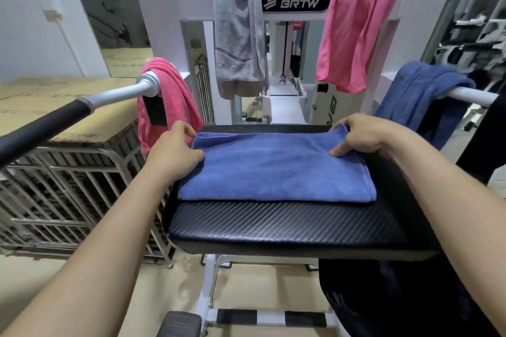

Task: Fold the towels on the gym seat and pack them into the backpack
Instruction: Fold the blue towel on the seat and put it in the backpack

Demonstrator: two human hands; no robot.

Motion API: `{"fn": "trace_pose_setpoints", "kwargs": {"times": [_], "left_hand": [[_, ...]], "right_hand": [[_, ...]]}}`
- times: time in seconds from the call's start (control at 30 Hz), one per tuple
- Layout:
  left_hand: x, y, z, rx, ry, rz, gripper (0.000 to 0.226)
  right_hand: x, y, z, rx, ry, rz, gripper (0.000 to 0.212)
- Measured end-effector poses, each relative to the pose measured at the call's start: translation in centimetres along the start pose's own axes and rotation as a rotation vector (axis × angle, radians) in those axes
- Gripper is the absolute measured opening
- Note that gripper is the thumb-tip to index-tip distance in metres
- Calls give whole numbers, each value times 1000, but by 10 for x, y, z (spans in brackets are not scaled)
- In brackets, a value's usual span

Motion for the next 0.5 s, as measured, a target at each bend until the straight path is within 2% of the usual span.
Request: {"fn": "trace_pose_setpoints", "kwargs": {"times": [0.03, 0.1, 0.17, 0.23, 0.27, 0.3, 0.33, 0.4, 0.43, 0.5], "left_hand": [[-1, 0, 5, 79, 37, 41, 37], [2, 1, 9, 236, 87, 82, 42], [6, 1, 9, 218, 53, 76, 43], [15, 3, 8, 173, 84, 106, 36], [21, 5, 8, 245, 130, 148, 25], [29, 7, 6, 357, 190, 213, 12], [38, 10, 6, 457, 254, 280, 8], [59, 19, 9, 623, 338, 374, 22], [69, 23, 13, 681, 356, 396, 30], [89, 29, 22, 766, 385, 405, 49]], "right_hand": [[-5, 3, 8, 106, 19, -68, 48], [-14, 12, 33, 271, 115, -322, 46], [-12, 15, 59, 370, 173, -589, 46], [-1, 5, 83, 454, 215, -732, 63], [9, -3, 96, 441, 260, -751, 68], [21, -14, 108, 381, 329, -701, 68], [36, -28, 121, 271, 415, -577, 64], [81, -62, 143, 48, 548, -213, 65], [108, -79, 150, 46, 616, -87, 71], [152, -117, 151, 330, 751, -14, 94]]}}
Point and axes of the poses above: each hand's wrist, its own x-axis away from the middle knuckle, its own y-axis out of the back of the hand, z = x × y, the point moved 6 cm from there along -x, towards the middle knuckle, and after that the axes turned 7 degrees about -z, right-handed, at the moved point
